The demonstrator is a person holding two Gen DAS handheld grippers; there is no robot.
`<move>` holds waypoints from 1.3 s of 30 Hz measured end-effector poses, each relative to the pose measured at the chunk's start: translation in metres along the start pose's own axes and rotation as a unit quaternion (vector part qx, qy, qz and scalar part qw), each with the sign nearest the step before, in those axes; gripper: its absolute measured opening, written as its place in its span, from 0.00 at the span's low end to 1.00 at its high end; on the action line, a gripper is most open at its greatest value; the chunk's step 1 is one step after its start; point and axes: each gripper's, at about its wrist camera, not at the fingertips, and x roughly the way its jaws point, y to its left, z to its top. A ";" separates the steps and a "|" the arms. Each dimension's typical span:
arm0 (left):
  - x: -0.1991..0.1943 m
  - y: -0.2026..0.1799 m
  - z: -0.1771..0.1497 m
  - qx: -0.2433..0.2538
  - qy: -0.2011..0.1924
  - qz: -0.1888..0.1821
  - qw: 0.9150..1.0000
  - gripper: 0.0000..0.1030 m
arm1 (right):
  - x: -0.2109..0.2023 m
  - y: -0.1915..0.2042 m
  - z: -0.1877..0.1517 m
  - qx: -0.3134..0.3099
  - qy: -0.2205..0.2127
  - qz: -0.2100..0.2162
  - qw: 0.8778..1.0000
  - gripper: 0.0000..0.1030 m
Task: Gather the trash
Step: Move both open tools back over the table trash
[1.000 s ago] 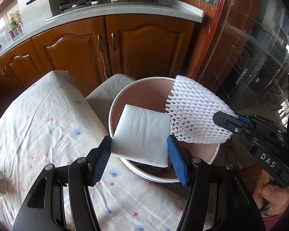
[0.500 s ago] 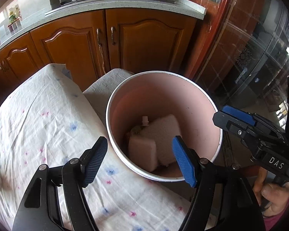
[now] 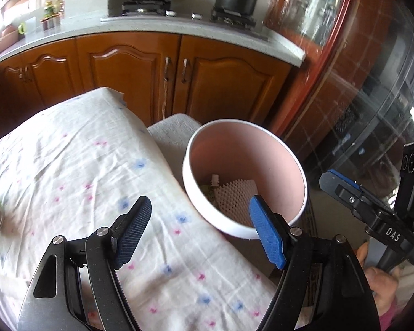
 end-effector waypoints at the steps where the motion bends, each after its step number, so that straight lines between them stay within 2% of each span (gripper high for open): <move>1: -0.004 0.001 -0.002 -0.003 -0.005 0.000 1.000 0.73 | -0.002 0.003 -0.001 -0.002 -0.004 0.000 1.000 0.76; 5: -0.021 0.014 -0.012 -0.021 -0.019 -0.002 1.000 0.73 | -0.007 0.013 -0.005 -0.004 -0.011 0.006 1.000 0.79; 18: -0.075 0.067 -0.060 -0.085 -0.051 0.015 0.995 0.74 | -0.011 0.054 -0.026 -0.021 -0.009 0.047 0.999 0.80; 39: -0.131 0.161 -0.134 -0.194 -0.071 0.069 0.976 0.74 | 0.014 0.124 -0.076 -0.059 0.048 0.102 0.992 0.80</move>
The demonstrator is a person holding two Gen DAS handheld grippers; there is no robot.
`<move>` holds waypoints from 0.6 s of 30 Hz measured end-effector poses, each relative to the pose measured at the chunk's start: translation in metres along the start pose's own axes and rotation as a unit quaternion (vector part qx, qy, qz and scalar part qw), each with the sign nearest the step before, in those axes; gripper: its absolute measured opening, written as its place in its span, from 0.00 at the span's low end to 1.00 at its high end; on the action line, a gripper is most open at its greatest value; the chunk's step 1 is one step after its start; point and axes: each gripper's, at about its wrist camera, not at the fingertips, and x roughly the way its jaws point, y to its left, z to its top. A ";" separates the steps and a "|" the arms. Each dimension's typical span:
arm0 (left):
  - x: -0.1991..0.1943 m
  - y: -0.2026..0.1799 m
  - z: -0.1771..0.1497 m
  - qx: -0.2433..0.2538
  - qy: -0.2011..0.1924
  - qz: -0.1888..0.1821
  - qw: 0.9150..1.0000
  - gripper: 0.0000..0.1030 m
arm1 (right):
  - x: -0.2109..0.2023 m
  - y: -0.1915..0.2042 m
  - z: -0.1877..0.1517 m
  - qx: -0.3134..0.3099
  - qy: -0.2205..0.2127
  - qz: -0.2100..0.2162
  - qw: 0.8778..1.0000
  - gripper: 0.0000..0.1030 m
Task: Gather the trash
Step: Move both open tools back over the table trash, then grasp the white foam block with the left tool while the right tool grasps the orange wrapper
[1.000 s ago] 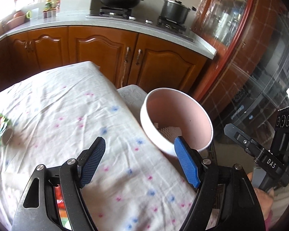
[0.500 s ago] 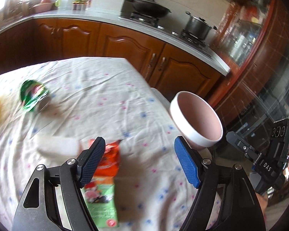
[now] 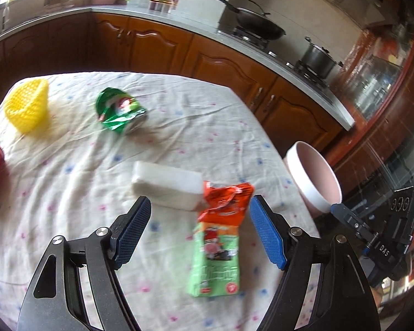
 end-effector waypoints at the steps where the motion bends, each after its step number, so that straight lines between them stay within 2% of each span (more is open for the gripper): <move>1: -0.001 0.005 -0.001 -0.003 -0.001 0.004 1.000 0.74 | 0.003 0.003 -0.001 -0.001 0.003 0.002 1.000 0.80; 18: 0.007 0.036 -0.006 -0.003 0.017 0.021 1.000 0.74 | 0.030 0.035 -0.013 -0.014 0.037 0.035 0.999 0.80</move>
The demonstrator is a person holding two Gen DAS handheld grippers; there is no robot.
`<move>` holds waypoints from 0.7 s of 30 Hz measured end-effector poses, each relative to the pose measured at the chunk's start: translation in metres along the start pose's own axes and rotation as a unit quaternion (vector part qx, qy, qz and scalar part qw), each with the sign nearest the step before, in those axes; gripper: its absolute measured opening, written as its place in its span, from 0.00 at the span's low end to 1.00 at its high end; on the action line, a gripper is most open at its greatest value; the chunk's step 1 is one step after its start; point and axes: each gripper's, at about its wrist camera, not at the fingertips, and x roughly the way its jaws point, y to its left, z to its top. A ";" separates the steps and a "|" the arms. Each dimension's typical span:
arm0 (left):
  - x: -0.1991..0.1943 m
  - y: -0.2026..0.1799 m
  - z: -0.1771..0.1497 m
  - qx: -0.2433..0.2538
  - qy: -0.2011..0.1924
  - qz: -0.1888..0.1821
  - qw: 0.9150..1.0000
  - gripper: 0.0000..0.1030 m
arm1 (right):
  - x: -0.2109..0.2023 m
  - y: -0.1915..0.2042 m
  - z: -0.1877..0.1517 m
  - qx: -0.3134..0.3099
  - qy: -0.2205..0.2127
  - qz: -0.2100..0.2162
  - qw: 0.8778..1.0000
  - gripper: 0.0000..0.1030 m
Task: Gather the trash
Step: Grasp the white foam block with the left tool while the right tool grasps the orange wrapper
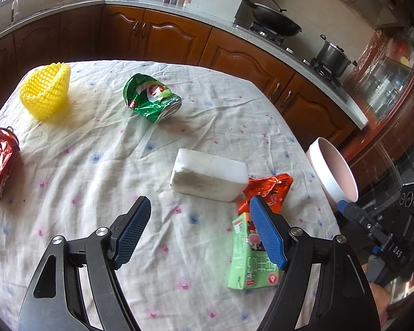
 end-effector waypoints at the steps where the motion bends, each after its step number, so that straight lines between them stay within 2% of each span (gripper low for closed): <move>1: 0.002 0.000 0.001 0.010 0.003 -0.001 1.000 0.74 | 0.001 0.001 0.000 0.001 0.001 0.002 1.000 0.80; 7: 0.021 0.004 0.015 0.099 0.016 -0.007 0.995 0.74 | 0.014 0.009 0.003 0.001 0.015 0.023 1.000 0.80; 10: 0.035 0.003 0.020 0.170 0.026 -0.019 0.985 0.75 | 0.022 0.014 0.005 0.001 0.023 0.034 0.999 0.80; 14: 0.050 -0.002 0.025 0.252 0.034 -0.041 0.966 0.75 | 0.034 0.017 0.007 0.006 0.036 0.042 0.998 0.80; 17: 0.059 -0.007 0.030 0.281 0.035 -0.065 0.957 0.76 | 0.046 0.020 0.008 0.009 0.049 0.043 0.998 0.79; 21: 0.071 -0.012 0.033 0.292 0.040 -0.090 0.951 0.76 | 0.062 0.023 0.010 0.012 0.063 0.041 0.997 0.77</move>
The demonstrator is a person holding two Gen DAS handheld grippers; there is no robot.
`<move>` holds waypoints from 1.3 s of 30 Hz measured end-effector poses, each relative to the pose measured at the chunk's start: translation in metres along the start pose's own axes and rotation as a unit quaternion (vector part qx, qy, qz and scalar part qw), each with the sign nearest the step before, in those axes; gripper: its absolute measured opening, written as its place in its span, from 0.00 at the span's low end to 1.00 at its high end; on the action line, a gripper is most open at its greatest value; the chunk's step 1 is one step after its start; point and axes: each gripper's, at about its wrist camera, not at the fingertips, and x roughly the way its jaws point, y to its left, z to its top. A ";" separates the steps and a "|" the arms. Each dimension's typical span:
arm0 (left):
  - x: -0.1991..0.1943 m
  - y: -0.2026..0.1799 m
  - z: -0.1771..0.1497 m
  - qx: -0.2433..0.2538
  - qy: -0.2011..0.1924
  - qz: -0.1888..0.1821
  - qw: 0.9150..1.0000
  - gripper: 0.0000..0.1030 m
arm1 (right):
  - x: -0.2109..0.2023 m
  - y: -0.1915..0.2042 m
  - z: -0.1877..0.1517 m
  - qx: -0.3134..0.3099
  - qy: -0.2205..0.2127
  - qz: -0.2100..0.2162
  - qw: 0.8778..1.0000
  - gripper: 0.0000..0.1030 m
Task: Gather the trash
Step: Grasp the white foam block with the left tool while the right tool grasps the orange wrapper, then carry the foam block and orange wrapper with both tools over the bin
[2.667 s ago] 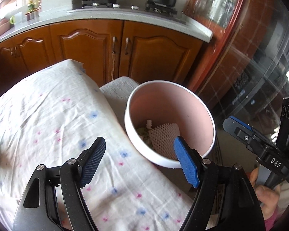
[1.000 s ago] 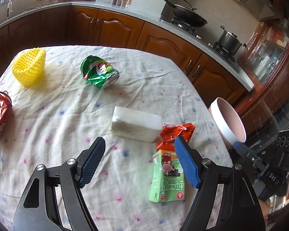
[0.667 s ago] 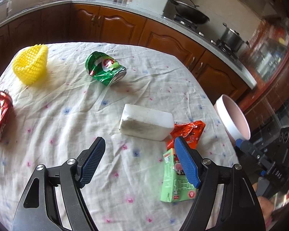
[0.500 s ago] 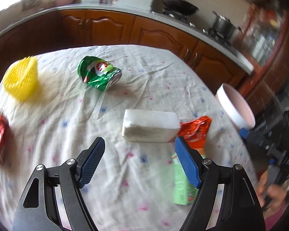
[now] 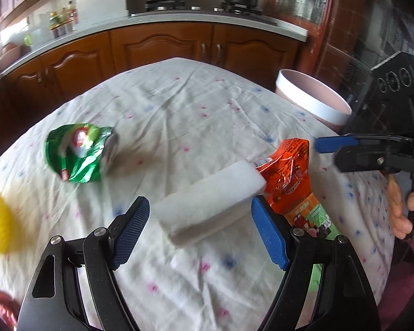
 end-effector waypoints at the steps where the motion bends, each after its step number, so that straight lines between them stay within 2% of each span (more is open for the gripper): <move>1: 0.002 -0.002 0.000 0.003 -0.002 -0.004 1.000 0.76 | 0.004 0.000 0.001 0.001 0.003 0.000 1.000 0.75; 3: 0.005 -0.007 0.000 0.010 -0.006 0.000 1.000 0.76 | 0.012 0.000 0.002 0.002 0.011 -0.001 1.000 0.72; 4: 0.006 -0.009 0.000 0.013 -0.007 0.004 1.000 0.75 | 0.015 0.000 0.002 0.001 0.013 -0.003 1.000 0.67; 5: 0.006 -0.011 -0.001 0.016 -0.011 0.010 1.000 0.73 | 0.018 0.000 0.002 0.001 0.016 -0.007 1.000 0.60; 6: 0.005 -0.012 -0.002 0.015 -0.015 0.014 1.000 0.66 | 0.021 -0.001 0.003 0.001 0.018 -0.010 1.000 0.54; 7: 0.004 -0.011 -0.002 0.011 -0.017 0.016 1.000 0.63 | 0.024 -0.002 0.003 0.000 0.021 -0.016 1.000 0.39; 8: 0.002 -0.010 -0.003 0.005 -0.018 0.017 1.000 0.56 | 0.026 -0.003 0.003 -0.002 0.024 -0.023 0.999 0.18; 9: 0.000 -0.008 -0.003 -0.005 -0.017 0.018 1.000 0.53 | 0.026 -0.003 0.002 -0.006 0.023 -0.029 0.999 0.11; 12: -0.005 -0.005 -0.005 -0.033 -0.018 0.020 0.999 0.42 | 0.021 -0.001 0.002 -0.018 0.017 -0.034 0.999 0.11; 17: -0.019 -0.015 -0.009 -0.059 -0.025 0.033 0.997 0.30 | 0.005 0.003 0.000 -0.031 -0.003 -0.041 0.999 0.03; 22: -0.034 -0.025 -0.010 -0.105 -0.041 0.042 0.993 0.29 | -0.012 0.002 0.001 -0.039 -0.023 -0.049 0.998 0.03; 28: -0.058 -0.039 -0.001 -0.152 -0.068 0.085 0.982 0.29 | -0.037 -0.005 0.002 -0.038 -0.048 -0.054 0.997 0.03; 34: -0.064 -0.057 0.007 -0.172 -0.072 0.116 0.976 0.29 | -0.057 -0.013 0.003 -0.032 -0.070 -0.061 0.995 0.03; 39: -0.063 -0.073 0.015 -0.175 -0.072 0.111 0.976 0.29 | -0.072 -0.019 0.005 -0.034 -0.085 -0.068 0.994 0.03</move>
